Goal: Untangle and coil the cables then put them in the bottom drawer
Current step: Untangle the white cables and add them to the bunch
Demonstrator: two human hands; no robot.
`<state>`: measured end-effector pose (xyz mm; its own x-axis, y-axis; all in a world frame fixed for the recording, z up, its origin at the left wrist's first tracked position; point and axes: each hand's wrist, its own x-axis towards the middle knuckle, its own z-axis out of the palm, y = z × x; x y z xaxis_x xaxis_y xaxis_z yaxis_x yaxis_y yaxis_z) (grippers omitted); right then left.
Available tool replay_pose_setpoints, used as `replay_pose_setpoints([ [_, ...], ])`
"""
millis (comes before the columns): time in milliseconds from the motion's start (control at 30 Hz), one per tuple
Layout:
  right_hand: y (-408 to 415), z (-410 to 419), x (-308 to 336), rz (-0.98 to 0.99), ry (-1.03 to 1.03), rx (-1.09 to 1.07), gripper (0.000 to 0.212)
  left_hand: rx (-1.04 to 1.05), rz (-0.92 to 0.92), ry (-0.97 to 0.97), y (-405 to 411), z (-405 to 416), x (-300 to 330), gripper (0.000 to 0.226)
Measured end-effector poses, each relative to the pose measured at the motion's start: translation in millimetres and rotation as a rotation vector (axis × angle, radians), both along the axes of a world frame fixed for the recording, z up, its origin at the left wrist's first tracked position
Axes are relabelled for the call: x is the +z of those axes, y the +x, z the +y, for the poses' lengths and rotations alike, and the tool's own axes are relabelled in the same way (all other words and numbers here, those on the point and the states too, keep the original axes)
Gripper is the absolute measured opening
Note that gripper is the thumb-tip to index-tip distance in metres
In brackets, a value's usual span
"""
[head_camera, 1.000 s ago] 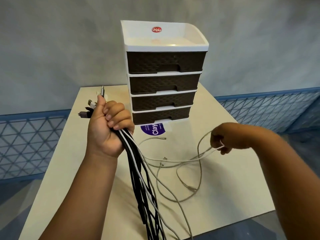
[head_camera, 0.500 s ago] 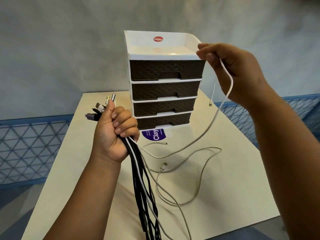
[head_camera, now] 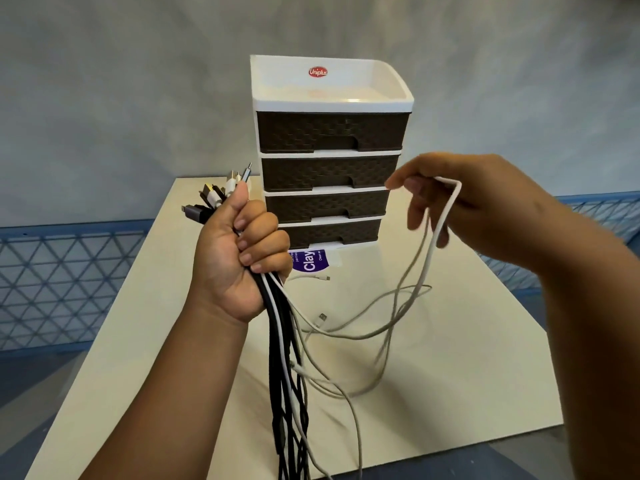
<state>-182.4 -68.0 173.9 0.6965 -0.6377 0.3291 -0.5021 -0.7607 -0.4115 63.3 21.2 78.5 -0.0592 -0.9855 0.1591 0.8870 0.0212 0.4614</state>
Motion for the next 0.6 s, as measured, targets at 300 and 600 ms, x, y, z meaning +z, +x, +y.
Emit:
replay_pose_setpoints([
  [300,-66.3,18.9,-56.9,0.189,0.375,0.028,0.024,0.091,-0.097,-0.036,-64.8,44.0,21.9,0.054],
  [600,-98.4,59.2,-169.8,0.285,0.832,0.135,0.027,0.291,-0.265,-0.042,-118.7,86.3,60.0,0.057],
])
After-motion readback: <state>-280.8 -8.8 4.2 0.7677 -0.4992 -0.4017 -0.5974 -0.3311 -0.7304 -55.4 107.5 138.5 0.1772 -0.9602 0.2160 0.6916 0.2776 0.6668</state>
